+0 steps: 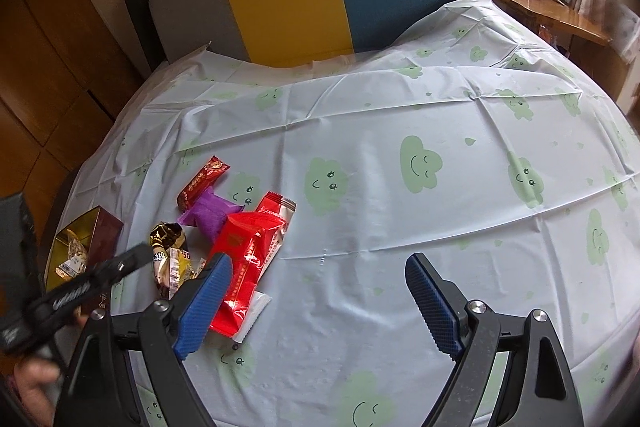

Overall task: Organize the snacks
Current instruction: 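Grasp the brown black-sesame snack bag with the left tool, then lift the brown bag with the left tool while the right tool grasps a red candy packet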

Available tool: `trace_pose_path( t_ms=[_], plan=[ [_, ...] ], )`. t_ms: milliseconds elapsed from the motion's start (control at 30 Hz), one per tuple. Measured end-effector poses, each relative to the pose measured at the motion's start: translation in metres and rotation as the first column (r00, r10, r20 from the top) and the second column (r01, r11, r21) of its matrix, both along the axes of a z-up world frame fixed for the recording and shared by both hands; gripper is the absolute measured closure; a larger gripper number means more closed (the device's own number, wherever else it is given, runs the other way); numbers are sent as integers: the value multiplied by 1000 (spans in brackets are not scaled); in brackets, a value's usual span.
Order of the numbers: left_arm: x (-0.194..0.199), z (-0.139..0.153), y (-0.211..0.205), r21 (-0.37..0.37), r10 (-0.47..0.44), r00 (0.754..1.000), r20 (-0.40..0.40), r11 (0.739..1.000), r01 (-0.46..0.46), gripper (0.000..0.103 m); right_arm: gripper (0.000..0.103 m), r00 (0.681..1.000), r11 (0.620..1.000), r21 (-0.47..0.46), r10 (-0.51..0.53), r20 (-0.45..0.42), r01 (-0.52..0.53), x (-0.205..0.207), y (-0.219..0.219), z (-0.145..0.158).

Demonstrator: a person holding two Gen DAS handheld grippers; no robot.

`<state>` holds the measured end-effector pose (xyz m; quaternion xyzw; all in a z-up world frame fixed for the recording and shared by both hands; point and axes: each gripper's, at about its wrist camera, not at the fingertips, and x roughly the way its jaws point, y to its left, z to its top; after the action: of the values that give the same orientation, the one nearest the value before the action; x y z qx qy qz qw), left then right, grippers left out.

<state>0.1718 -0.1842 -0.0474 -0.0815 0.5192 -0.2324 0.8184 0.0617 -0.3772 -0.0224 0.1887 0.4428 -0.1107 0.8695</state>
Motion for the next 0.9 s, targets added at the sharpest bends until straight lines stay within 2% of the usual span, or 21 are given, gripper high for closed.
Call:
trace_pose_path(
  t_ms=[200, 233, 267, 300, 367, 433, 733, 833, 900],
  plan=[
    [13, -31, -9, 42, 18, 998, -62, 999, -16, 42, 14, 1000, 1000, -4, 5, -6, -5, 2, 1, -1],
    [11, -31, -6, 32, 24, 999, -48, 999, -23, 44, 14, 1000, 1000, -6, 5, -7, -5, 2, 1, -2],
    [9, -30, -4, 44, 26, 999, -46, 999, -24, 52, 14, 1000, 1000, -9, 4, -9, -4, 2, 1, -2],
    [7, -29, -2, 36, 26, 998, -51, 999, -24, 53, 14, 1000, 1000, -12, 6, -10, -6, 3, 1, -3],
    [4, -27, 6, 2, 27, 997, -65, 1000, -27, 67, 14, 1000, 1000, -23, 13, -10, -13, 3, 3, -3],
    [-4, -21, 11, 2, 8, 999, -49, 1000, -8, 73, 14, 1000, 999, -32, 16, -10, -17, 2, 4, -3],
    [-63, -17, 35, 79, -86, 996, 22, 993, 84, 78, 14, 1000, 999, -38, 27, -15, -28, 1, 6, -6],
    [-82, -18, 38, 126, -118, 990, 71, 986, 108, 78, 14, 998, 998, -23, 57, 5, -56, 1, 11, -5],
    [-86, -19, 36, 131, -130, 987, 98, 984, 117, 77, 14, 996, 996, -16, 88, 20, -87, 2, 17, -4]
  ],
)
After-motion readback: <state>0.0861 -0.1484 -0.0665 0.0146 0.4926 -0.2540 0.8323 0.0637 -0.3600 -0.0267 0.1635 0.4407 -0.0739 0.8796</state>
